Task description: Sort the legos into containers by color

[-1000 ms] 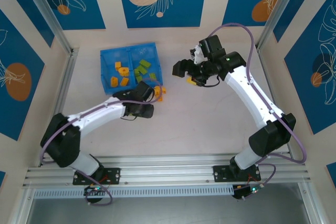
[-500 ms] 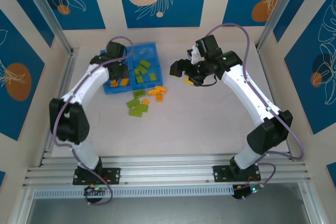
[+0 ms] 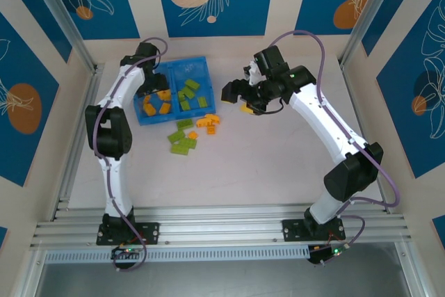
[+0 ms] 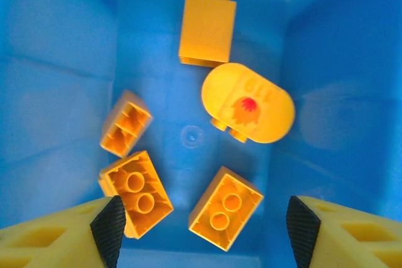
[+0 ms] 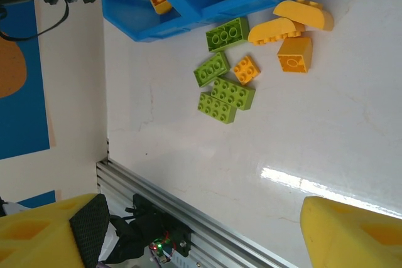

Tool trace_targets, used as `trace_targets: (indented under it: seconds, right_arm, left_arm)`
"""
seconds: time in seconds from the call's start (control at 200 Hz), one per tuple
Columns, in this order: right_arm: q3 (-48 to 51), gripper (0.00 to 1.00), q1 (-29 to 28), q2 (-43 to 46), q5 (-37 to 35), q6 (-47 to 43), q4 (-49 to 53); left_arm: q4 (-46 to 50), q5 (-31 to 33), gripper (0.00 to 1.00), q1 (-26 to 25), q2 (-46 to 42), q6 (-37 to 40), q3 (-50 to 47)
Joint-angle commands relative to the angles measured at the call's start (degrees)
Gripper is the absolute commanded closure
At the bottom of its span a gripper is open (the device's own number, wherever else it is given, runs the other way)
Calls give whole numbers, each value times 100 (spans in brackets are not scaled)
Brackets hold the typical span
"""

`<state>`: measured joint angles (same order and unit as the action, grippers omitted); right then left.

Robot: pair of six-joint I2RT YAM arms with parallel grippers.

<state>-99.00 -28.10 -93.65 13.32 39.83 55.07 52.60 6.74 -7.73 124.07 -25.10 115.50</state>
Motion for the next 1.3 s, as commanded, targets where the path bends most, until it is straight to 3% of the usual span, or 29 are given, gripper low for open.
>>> trace_targets:
  seconds: [0.0, 0.18, 0.395, 0.575, 0.795, 1.075, 1.295]
  right_arm:
    - [-164, 19, -115, -67, 1, -43, 82]
    - [-60, 18, -616, -476, -165, -611, -47]
    - [-74, 19, -1540, -1257, -361, -1187, -348]
    - [-81, 17, -2309, -1871, -559, -1853, -963]
    - [-1355, 16, -2758, -3125, -1241, -2090, -752]
    - [-2920, 16, -2719, -4474, -1914, -2072, -99]
    - [-3018, 19, -2853, -4812, -1527, -1966, 33]
  left_arm:
    - [161, -363, 29, 11, -791, 16, 66]
    - [-228, -710, 30, -131, -2719, 282, -1159]
    - [-401, -992, 30, -549, -5251, 1422, -2919]
    - [177, -1327, 20, -643, -6648, 2121, -3728]
    - [799, -1441, 7, -642, -7401, 2375, -3942]
    - [441, -1674, 2, -642, -8055, 1262, -4351]
    - [651, -1828, 0, -642, -8116, 1696, -4216]
